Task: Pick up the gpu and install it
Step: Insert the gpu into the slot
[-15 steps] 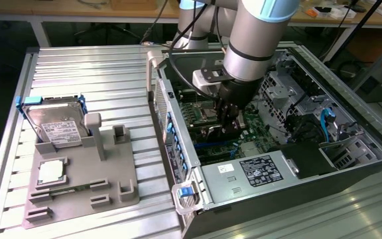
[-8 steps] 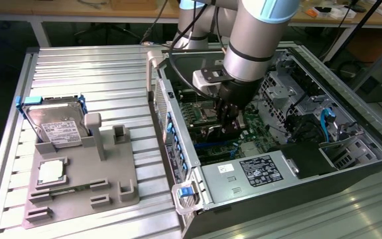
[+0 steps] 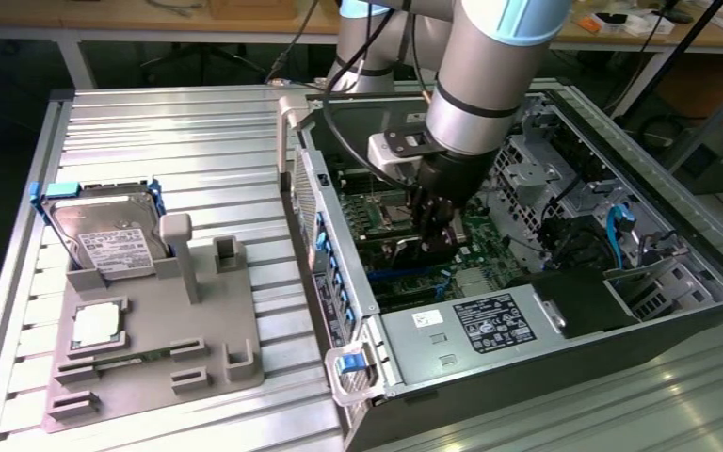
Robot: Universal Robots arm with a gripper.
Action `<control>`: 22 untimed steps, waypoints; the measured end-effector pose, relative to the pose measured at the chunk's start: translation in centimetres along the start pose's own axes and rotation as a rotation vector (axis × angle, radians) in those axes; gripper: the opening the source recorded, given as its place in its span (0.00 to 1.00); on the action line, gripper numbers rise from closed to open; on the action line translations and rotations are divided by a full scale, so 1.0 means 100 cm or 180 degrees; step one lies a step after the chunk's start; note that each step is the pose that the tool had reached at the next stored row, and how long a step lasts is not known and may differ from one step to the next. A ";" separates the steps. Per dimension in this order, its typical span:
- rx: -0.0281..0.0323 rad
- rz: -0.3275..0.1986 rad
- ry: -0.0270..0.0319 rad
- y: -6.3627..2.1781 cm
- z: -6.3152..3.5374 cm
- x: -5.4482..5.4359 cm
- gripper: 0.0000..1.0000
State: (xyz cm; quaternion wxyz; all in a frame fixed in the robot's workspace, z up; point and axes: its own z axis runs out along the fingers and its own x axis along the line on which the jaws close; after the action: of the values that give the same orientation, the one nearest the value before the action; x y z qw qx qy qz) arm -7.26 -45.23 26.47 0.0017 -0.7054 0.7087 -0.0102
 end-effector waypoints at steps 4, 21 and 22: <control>0.0000 -0.0001 -0.0005 0.0016 0.0002 0.000 0.27; 0.0000 0.0000 -0.0004 0.0019 0.0017 0.001 0.27; 0.0000 0.0000 -0.0004 0.0019 0.0017 0.001 0.27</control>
State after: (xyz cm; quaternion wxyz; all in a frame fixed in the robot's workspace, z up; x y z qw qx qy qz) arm -7.44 -45.30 26.30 0.0021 -0.7054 0.7087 -0.0097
